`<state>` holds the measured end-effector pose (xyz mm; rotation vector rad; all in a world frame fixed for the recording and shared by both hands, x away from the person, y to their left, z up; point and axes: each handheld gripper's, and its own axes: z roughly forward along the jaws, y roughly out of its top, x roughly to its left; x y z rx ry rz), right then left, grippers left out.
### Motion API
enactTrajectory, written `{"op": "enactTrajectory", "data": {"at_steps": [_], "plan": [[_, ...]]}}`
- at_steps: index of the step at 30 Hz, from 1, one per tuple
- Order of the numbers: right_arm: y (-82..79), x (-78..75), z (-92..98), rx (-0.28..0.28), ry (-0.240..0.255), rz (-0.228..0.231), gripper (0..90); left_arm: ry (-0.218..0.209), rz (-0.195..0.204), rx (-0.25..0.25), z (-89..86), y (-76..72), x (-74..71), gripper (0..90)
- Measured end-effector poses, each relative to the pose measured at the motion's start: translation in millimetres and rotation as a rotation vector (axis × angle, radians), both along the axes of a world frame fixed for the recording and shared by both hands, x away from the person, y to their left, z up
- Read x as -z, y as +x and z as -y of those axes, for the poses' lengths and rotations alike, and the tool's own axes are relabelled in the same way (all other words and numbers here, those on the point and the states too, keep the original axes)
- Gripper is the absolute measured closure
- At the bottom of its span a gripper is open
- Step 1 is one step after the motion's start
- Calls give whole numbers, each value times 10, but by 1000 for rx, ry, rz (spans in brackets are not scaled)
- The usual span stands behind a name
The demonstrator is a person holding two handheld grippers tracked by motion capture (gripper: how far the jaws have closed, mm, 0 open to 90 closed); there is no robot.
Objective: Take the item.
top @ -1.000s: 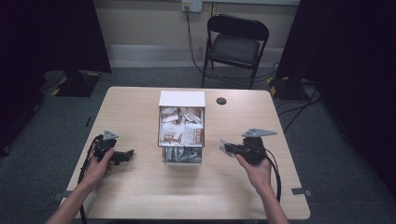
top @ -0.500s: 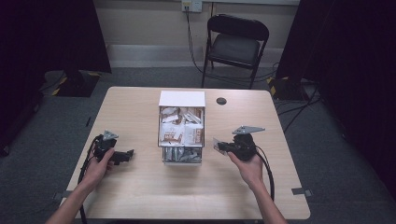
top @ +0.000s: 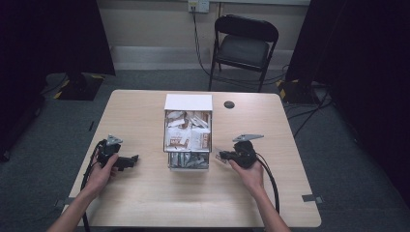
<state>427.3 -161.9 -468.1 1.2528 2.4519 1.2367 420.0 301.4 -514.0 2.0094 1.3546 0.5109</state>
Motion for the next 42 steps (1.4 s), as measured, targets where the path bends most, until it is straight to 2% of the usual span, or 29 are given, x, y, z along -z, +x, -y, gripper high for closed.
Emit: {"op": "enactTrajectory", "data": {"at_steps": [13,23,27,30,33,41,42], "plan": [[42,115,-37,8,-5,-35,884,0,0,0,0,0,0,0],[47,143,-38,14,-12,-23,878,0,0,0,0,0,0,0],[58,150,-6,40,-15,-22,852,1,1,0,0,0,0,0],[64,165,8,53,-32,-24,783,0,0,0,0,0,0,0],[69,168,15,72,-43,-25,752,0,0,0,0,0,0,0],[83,147,65,93,-30,-19,648,0,0,0,0,0,0,0],[89,147,74,98,-26,-18,610,0,0,0,0,0,0,0]]}}
